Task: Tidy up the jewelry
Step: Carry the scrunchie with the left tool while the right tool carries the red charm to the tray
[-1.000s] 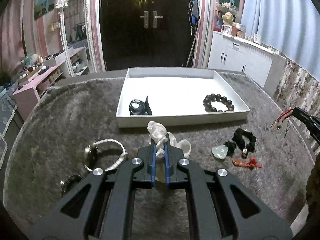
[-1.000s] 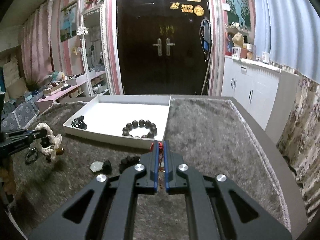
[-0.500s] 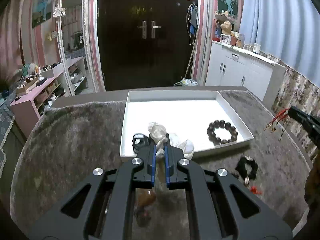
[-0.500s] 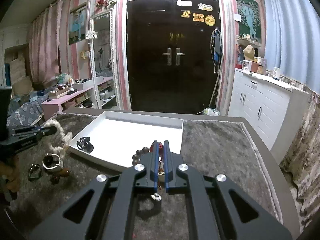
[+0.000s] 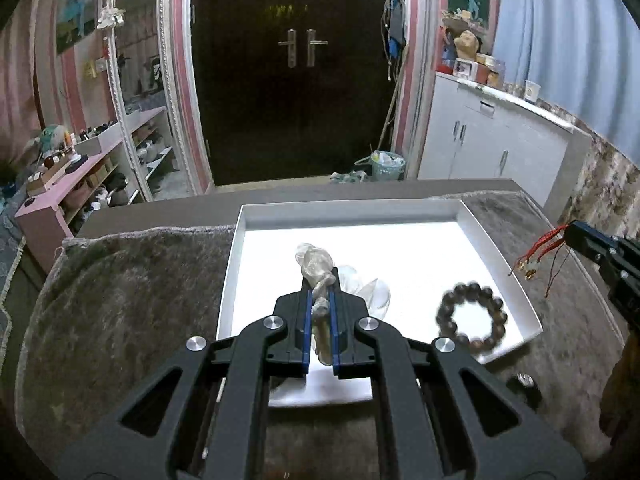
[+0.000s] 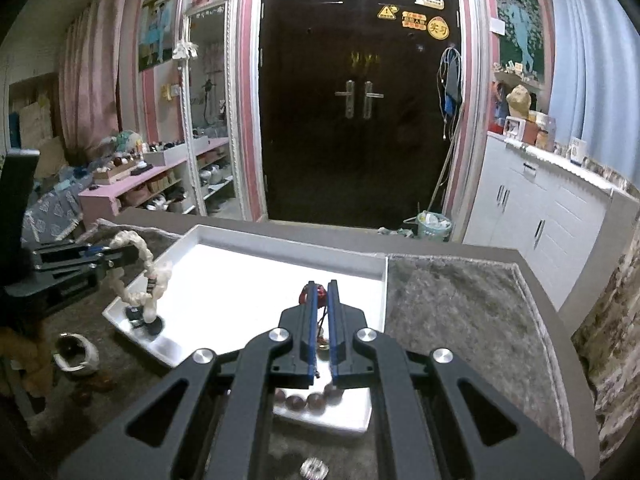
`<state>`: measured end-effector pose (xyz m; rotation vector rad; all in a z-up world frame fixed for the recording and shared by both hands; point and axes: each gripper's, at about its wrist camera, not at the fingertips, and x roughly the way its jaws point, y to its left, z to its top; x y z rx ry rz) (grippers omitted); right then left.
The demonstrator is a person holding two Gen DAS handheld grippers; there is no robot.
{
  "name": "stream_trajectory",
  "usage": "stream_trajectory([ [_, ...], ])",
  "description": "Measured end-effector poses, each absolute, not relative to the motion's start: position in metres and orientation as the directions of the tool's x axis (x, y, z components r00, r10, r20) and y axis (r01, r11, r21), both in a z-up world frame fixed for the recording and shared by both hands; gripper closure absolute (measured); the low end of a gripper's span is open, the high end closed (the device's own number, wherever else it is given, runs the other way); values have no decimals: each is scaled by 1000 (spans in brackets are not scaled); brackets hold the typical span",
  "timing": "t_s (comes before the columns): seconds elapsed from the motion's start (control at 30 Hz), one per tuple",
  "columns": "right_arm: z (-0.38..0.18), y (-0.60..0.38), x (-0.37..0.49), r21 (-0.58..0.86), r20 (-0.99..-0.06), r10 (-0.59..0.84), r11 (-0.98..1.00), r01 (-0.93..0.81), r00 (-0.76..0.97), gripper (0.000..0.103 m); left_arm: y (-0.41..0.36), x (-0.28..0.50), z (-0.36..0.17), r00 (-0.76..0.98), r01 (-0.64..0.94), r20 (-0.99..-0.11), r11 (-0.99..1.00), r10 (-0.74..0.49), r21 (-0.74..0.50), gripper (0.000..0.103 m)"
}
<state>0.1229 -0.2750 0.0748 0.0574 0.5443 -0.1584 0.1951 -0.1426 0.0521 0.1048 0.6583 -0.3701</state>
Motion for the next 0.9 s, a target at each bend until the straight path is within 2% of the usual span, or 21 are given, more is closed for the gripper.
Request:
stream_trajectory([
  [0.5,16,-302,215,-55,-680,-183,978,200,710,99,-168,258,-3,660,321,-715,947,-232,-11,99],
  [0.9,-17,-306,230,-67,-766,-176,978,196,618,99,-178,272,-36,580,334,-790,942,-199,8,98],
])
